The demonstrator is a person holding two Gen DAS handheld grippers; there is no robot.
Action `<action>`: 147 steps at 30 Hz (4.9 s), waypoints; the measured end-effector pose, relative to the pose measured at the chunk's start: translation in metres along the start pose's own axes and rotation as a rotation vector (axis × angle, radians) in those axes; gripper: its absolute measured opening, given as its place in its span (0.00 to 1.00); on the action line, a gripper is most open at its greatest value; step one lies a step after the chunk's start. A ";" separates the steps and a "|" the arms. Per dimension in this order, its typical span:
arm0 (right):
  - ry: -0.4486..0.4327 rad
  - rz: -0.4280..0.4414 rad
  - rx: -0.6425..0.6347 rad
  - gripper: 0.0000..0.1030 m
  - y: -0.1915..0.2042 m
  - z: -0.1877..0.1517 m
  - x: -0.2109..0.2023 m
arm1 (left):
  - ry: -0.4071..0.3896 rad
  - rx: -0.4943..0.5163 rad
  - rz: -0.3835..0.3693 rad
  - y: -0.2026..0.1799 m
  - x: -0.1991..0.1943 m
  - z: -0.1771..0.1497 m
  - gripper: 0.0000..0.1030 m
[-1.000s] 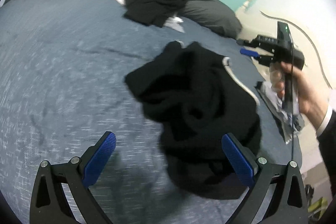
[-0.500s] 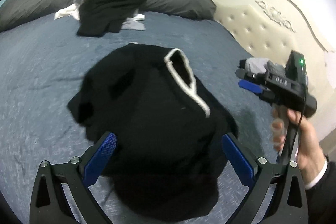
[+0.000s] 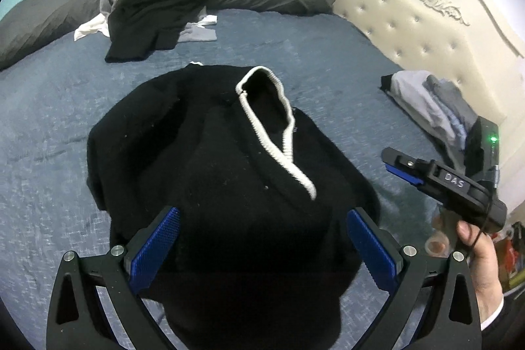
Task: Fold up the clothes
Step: 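Grasp the white-trimmed hood rim of the black hoodie with the left tool, then grasp the hoodie body with the right tool while the left tool holds the hood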
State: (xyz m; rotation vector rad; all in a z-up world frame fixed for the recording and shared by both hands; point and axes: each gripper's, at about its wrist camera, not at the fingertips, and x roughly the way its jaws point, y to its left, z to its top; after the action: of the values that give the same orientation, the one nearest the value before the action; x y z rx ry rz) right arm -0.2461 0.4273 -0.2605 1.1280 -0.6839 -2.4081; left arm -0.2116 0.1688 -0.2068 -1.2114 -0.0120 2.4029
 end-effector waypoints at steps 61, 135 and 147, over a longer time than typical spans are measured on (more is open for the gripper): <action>0.036 0.032 0.019 0.50 -0.004 -0.020 0.017 | -0.040 -0.082 0.282 0.148 -0.047 0.037 0.16; 0.306 0.046 -0.428 0.11 0.140 -0.015 0.107 | -0.156 -0.317 0.057 0.168 -0.040 -0.061 0.69; 0.313 0.069 -0.452 0.11 0.148 -0.029 0.102 | -0.115 -0.374 -0.004 0.173 0.000 -0.054 0.72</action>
State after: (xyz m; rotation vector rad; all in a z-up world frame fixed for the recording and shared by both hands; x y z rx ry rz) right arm -0.2630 0.2459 -0.2523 1.2144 -0.0690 -2.1093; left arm -0.2364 0.0031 -0.2752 -1.2199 -0.5197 2.5369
